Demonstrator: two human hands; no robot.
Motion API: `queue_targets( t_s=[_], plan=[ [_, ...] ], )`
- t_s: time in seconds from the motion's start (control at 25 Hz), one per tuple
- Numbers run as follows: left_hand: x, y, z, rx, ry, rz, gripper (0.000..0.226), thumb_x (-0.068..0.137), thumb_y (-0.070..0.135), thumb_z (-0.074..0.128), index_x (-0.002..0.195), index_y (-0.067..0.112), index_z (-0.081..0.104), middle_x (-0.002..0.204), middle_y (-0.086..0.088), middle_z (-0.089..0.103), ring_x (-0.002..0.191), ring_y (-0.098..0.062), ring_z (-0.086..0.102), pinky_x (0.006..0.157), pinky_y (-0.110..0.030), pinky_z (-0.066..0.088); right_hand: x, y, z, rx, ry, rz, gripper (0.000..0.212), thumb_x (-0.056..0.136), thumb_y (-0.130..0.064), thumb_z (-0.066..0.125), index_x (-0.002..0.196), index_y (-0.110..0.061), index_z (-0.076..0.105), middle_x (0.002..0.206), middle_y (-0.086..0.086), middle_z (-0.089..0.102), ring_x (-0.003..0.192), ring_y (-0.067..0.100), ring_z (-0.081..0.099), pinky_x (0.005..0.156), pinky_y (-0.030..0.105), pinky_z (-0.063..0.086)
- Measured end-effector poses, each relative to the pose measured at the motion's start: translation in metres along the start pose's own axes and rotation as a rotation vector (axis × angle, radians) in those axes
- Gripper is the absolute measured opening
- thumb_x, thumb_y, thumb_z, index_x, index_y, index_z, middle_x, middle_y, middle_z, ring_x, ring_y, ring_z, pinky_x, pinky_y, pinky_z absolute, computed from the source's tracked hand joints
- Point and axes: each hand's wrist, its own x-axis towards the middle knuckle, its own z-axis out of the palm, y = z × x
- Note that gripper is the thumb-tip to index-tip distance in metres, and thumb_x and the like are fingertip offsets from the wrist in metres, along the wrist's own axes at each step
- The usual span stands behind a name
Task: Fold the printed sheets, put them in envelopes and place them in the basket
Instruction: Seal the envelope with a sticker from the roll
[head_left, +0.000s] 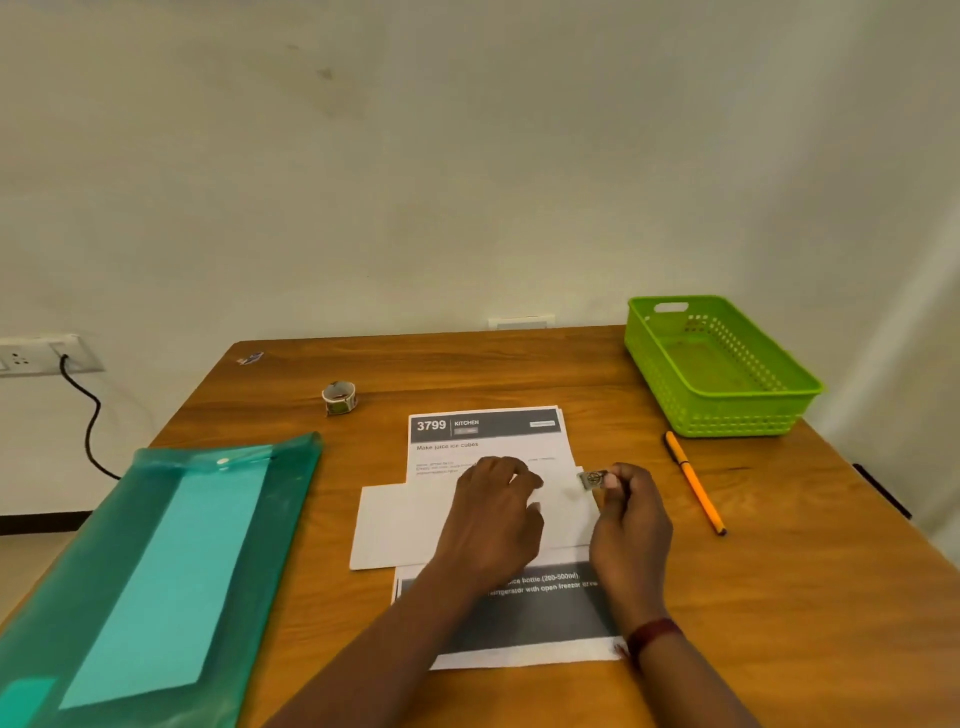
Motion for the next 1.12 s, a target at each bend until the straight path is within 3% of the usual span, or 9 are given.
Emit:
queue_targets(
  t_s=[0.12,0.2,0.32,0.44,0.56,0.88,1.12],
  plan=[
    [0.002,0.013,0.006,0.001,-0.021,0.044,0.033,0.094,0.031,0.056,0.124,0.018,0.064,0.132,-0.001,0.061,0.123,-0.021,0.054,0.108,-0.035,0.038,0.020,0.011,-0.010,-0.006,-0.049,0.164,0.014,0.099,-0.015,0.049,0.096,-0.019,0.062,0.096,0.002,0.064,0.090,0.021,0.061,0.077,0.037,0.053],
    [0.005,0.017,0.008,-0.032,-0.061,0.031,0.037,0.098,0.034,0.051,0.131,0.018,0.059,0.138,-0.001,0.056,0.127,-0.020,0.050,0.112,-0.034,0.033,0.036,0.012,-0.018,-0.068,-0.226,0.177,0.014,0.099,-0.016,0.049,0.094,-0.021,0.061,0.095,0.000,0.065,0.085,0.014,0.063,0.069,0.026,0.053],
    [0.005,0.020,0.012,-0.061,-0.117,0.016,0.039,0.101,0.037,0.046,0.135,0.020,0.052,0.141,0.002,0.052,0.128,-0.017,0.047,0.114,-0.033,0.031,0.064,0.005,-0.021,-0.317,-0.507,0.011,0.015,0.098,-0.013,0.051,0.094,-0.016,0.065,0.094,0.001,0.065,0.077,0.010,0.058,0.061,0.015,0.043],
    [0.003,0.018,0.018,-0.054,-0.132,0.014,0.039,0.101,0.038,0.042,0.137,0.023,0.048,0.141,0.002,0.049,0.128,-0.017,0.043,0.113,-0.033,0.031,0.088,-0.005,-0.013,-0.577,-0.745,-0.214,0.016,0.095,-0.009,0.054,0.097,-0.010,0.070,0.102,0.008,0.068,0.091,0.020,0.060,0.075,0.028,0.050],
    [0.003,0.017,0.020,-0.012,-0.134,0.033,0.041,0.102,0.038,0.039,0.141,0.027,0.042,0.142,0.001,0.047,0.128,-0.019,0.042,0.112,-0.034,0.031,0.103,-0.016,-0.004,-0.699,-0.925,-0.341,0.019,0.094,-0.007,0.053,0.102,-0.008,0.070,0.107,0.011,0.069,0.096,0.023,0.061,0.074,0.026,0.043],
    [0.002,0.013,0.025,0.103,-0.151,0.078,0.047,0.100,0.037,0.034,0.147,0.031,0.036,0.145,-0.006,0.043,0.134,-0.026,0.038,0.114,-0.042,0.027,0.108,-0.016,0.006,-0.712,-0.942,-0.329,0.020,0.093,-0.003,0.056,0.104,-0.008,0.071,0.106,0.010,0.070,0.082,0.013,0.054,0.060,0.012,0.033],
    [0.002,0.011,0.029,0.138,-0.146,0.092,0.048,0.099,0.038,0.032,0.146,0.030,0.040,0.145,-0.007,0.043,0.135,-0.026,0.038,0.114,-0.043,0.027,0.103,-0.016,0.007,-0.716,-0.932,-0.310,0.019,0.092,-0.006,0.060,0.106,-0.009,0.072,0.106,0.010,0.070,0.088,0.017,0.059,0.071,0.020,0.039]
  ],
)
